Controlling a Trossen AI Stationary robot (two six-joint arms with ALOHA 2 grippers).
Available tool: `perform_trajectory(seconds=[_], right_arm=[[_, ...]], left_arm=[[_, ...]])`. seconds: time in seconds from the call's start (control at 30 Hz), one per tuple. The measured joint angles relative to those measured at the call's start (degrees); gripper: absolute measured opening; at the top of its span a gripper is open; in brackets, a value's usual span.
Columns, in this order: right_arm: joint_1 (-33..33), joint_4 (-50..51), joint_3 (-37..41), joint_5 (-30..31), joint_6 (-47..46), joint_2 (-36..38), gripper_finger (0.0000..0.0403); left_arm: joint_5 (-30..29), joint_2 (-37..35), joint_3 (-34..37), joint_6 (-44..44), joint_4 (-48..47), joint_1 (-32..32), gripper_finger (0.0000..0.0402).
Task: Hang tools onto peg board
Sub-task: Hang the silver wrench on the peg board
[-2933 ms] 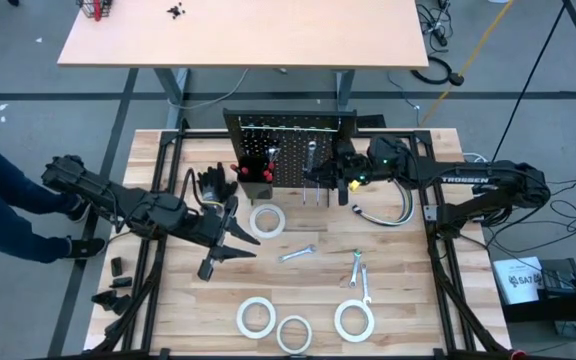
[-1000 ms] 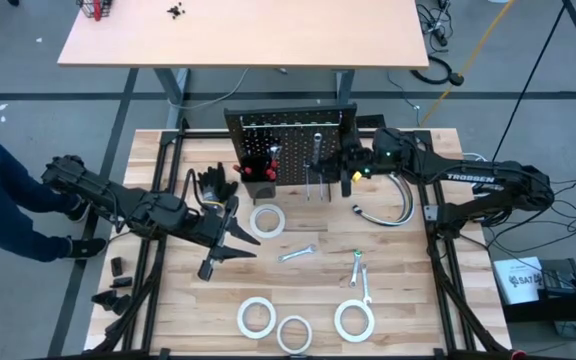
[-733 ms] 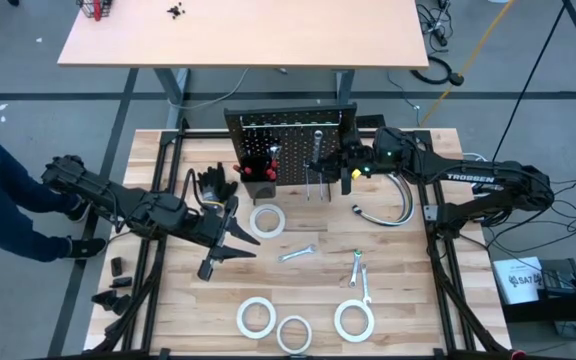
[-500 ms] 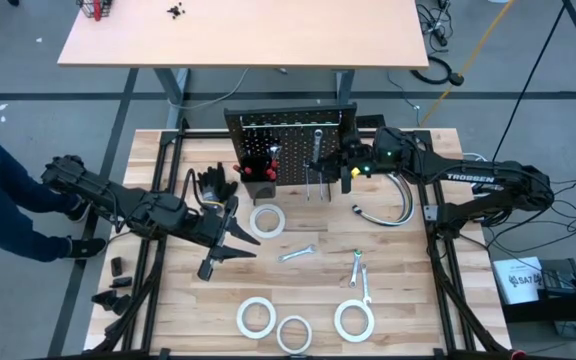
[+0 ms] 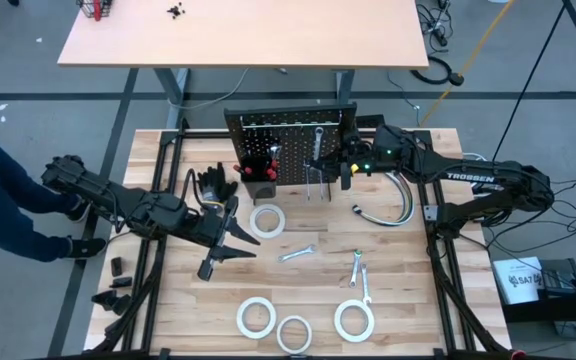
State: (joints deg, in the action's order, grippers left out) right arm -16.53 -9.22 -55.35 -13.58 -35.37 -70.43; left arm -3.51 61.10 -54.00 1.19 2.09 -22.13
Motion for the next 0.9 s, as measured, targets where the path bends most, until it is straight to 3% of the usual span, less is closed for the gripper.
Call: perform_trajectory(seconds=[0.43, 0.9], right_arm=[[0.0, 0.8, 0.0, 0.2, 0.5, 0.0, 0.0044], [0.0, 0.8, 0.0, 2.8, 1.9, 0.0, 0.0176]], left_arm=[[0.0, 0.0, 0.0, 0.0, 0.0, 0.0, 0.0121], [0.0, 0.0, 0.0, 0.0, 0.0, 0.0, 0.0121]])
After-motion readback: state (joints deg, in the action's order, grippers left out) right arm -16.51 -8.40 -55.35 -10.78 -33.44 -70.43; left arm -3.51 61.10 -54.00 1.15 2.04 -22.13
